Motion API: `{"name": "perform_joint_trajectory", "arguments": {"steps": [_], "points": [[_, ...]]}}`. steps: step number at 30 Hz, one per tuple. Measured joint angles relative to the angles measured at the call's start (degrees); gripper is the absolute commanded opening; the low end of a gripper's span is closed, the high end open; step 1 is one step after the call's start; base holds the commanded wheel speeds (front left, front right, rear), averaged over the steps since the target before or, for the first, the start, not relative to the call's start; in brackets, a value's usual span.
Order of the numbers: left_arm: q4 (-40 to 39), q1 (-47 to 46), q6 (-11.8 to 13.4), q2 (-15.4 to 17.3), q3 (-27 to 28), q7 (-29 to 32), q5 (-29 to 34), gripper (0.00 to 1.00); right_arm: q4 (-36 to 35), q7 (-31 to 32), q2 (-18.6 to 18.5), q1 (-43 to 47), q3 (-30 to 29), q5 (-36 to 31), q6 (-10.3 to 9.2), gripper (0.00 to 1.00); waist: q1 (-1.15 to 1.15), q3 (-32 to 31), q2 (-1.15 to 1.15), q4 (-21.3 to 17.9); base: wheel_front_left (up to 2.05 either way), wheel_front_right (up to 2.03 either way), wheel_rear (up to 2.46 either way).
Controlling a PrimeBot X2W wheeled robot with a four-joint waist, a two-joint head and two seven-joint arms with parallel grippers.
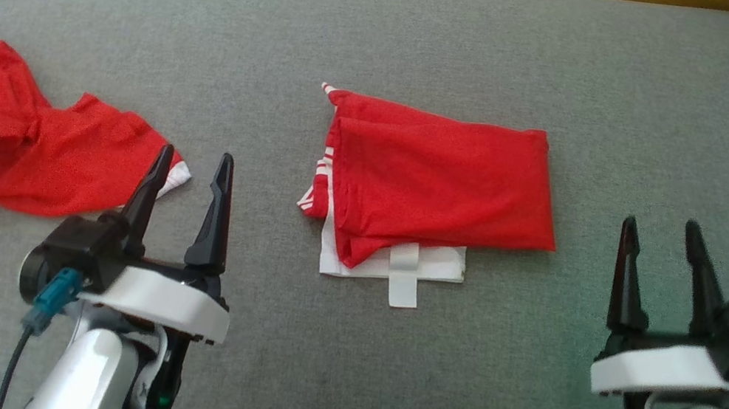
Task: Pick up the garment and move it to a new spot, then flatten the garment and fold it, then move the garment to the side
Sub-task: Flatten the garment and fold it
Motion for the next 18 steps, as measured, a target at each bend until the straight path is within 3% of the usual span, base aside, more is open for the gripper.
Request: {"name": "perform_joint_trajectory", "arguments": {"steps": [18], "points": [[0.2, 1.4, 0.1, 0.0, 0.1, 0.0, 0.0, 1.0, -0.7, 0.0, 0.6, 2.1, 0.4, 3.5, 0.0, 1.0, 0.0, 0.2, 0.0, -0.3, 0.0, 0.0, 0.0]]}}
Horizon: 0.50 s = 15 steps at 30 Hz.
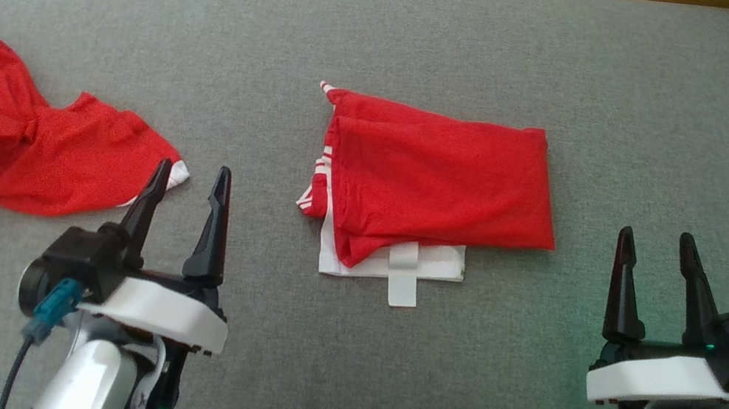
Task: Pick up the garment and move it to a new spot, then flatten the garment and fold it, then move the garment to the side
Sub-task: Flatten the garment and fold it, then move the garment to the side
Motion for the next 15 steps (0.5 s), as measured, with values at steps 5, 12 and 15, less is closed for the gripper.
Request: {"name": "perform_joint_trajectory", "arguments": {"steps": [5, 12, 15], "points": [[0.0, 0.0, 0.0, 0.0, -0.1, 0.0, 0.0, 1.0, 0.0, 0.0, 0.0, 0.0, 0.0, 0.0, 0.0, 1.0, 0.0, 0.1, 0.0, 0.3, 0.0, 0.0, 0.0], [0.0, -0.2, 0.0, 0.0, -0.4, 0.0, 0.0, 1.0, 3.0, 0.0, 0.0, -0.3, 0.6, 1.6, 0.0, 1.0, 0.0, 1.0, 0.0, 1.1, 0.0, 0.0, 0.0], [0.0, -0.4, -0.1, 0.0, -0.6, 0.0, 0.0, 1.0, 7.3, 0.1, 0.0, -2.5, 2.2, 4.3, 0.0, 1.0, 0.0, 1.9, 0.0, 1.7, 0.0, 0.0, 0.0]]}}
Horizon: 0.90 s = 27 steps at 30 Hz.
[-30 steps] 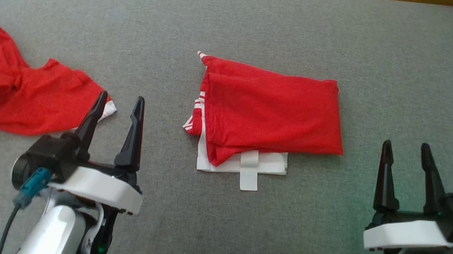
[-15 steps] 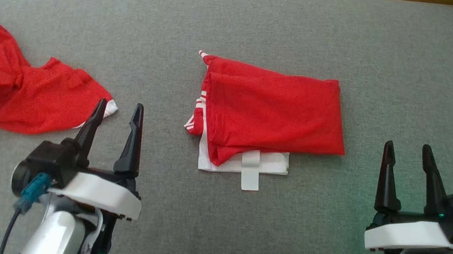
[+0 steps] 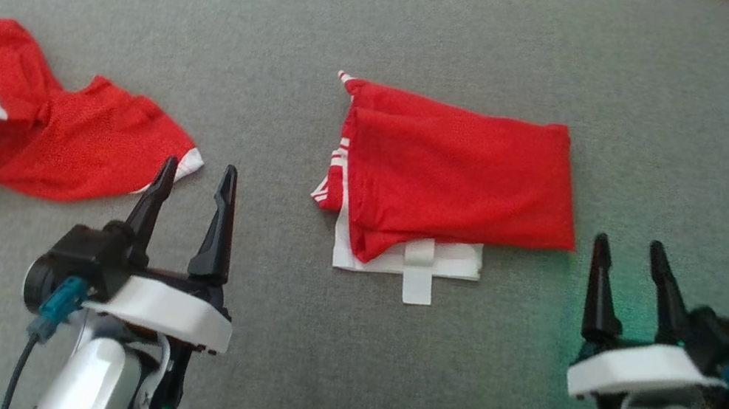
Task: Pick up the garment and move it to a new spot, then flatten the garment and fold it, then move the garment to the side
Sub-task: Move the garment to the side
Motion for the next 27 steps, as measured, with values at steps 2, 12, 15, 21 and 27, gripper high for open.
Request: {"name": "perform_joint_trajectory", "arguments": {"steps": [2, 12, 15, 21, 27], "points": [[0.1, -0.1, 0.0, 0.0, -0.2, 0.0, 0.0, 1.0, 3.2, 0.9, 0.0, -2.7, 0.7, 1.2, 0.0, 1.0, 0.0, 0.7, 0.0, 0.5, 0.0, 0.0, 0.0], [0.4, -1.8, -0.5, 0.0, -1.5, 0.0, 0.2, 1.0, 18.7, 4.3, -0.1, -14.1, 1.0, 7.0, 0.0, 1.0, 0.0, 4.4, 0.0, 4.1, 0.0, 0.0, 0.0], [0.4, -2.0, -0.5, 0.0, -1.6, 0.0, 0.4, 1.0, 23.1, 4.6, -0.1, -17.0, 0.8, 8.0, 0.0, 1.0, 0.0, 5.5, 0.0, 5.0, 0.0, 0.0, 0.0], [0.6, -3.1, -0.5, 0.0, -1.6, 0.0, 0.6, 1.0, 28.4, 2.7, -0.4, -22.3, 3.1, 8.6, 0.0, 0.0, 0.0, 7.4, 0.0, 5.8, 0.0, 0.0, 0.0], [0.6, -3.6, -0.5, 0.0, -1.4, 0.0, 1.2, 1.0, 30.0, 0.6, -0.5, -24.3, 1.9, -0.7, 0.01, 0.0, 0.0, 7.8, 0.0, 4.2, 0.0, 0.0, 0.0]]}}
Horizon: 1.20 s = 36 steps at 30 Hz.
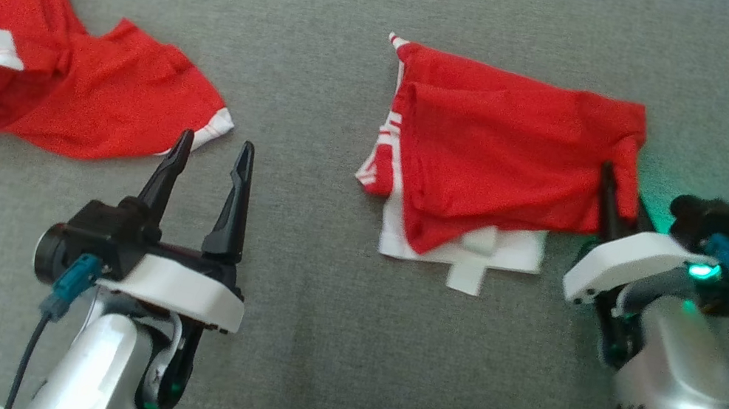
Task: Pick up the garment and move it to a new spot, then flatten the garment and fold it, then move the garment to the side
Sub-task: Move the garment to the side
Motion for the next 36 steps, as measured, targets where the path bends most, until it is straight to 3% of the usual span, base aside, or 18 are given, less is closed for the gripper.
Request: {"name": "perform_joint_trajectory", "arguments": {"steps": [6, 12, 16, 19, 33, 34, 35, 36], "points": [[0.0, -0.4, 0.0, 0.0, 0.2, 0.0, 0.0, 1.0, -1.9, -0.3, -6.1, -1.5, -3.5, -5.5, 0.0, 0.0, 0.0, 0.7, 0.0, -1.6, 0.0, 0.0, 0.0], [-0.2, -2.0, -0.5, 0.0, 0.1, 0.0, 0.4, 1.0, -3.2, -0.5, -17.1, -3.9, -8.1, -9.2, 0.0, 0.0, 0.0, 2.2, 0.0, -2.9, 0.0, 0.0, 0.0], [-0.2, -2.5, -0.5, 0.0, 0.1, 0.0, 0.4, 1.0, -2.5, -0.5, -21.6, -4.8, -12.6, -11.3, 0.0, 0.0, 0.0, 3.0, 0.0, -3.0, 0.0, 0.0, 0.0], [-0.2, -2.5, -0.6, 0.0, 0.1, 0.0, 0.4, 1.0, -2.6, -0.5, -22.5, -5.7, -15.5, -12.3, 0.0, 0.0, 0.0, 3.4, 0.0, -3.0, 0.0, 0.0, 0.0], [-0.2, -2.5, -0.6, 0.0, 0.3, 0.0, 0.4, 1.0, -3.4, -0.5, -21.7, -6.3, -17.6, -13.7, 0.0, 0.02, 0.0, 3.8, 0.0, -2.5, 0.0, 0.0, 0.0], [-0.2, -2.5, -0.6, 0.0, 0.3, 0.0, 0.4, 1.0, -3.4, -0.5, -21.5, -6.3, -17.5, -13.6, 0.0, 0.18, 0.0, 3.7, 0.0, -2.5, 0.0, 0.0, 0.0], [-0.1, -2.5, -0.6, 0.0, 0.3, 0.0, 0.4, 1.0, -3.4, -0.5, -21.3, -6.3, -17.5, -13.6, 0.0, 0.91, 0.0, 3.6, 0.0, -2.6, 0.0, 0.0, 0.0], [-0.1, -2.5, -0.6, 0.0, 0.3, 0.0, 0.4, 1.0, -3.6, -0.5, -21.1, -6.3, -17.3, -13.6, 0.0, 1.0, 0.0, 3.5, 0.0, -2.6, 0.0, 0.0, 0.0]]}}
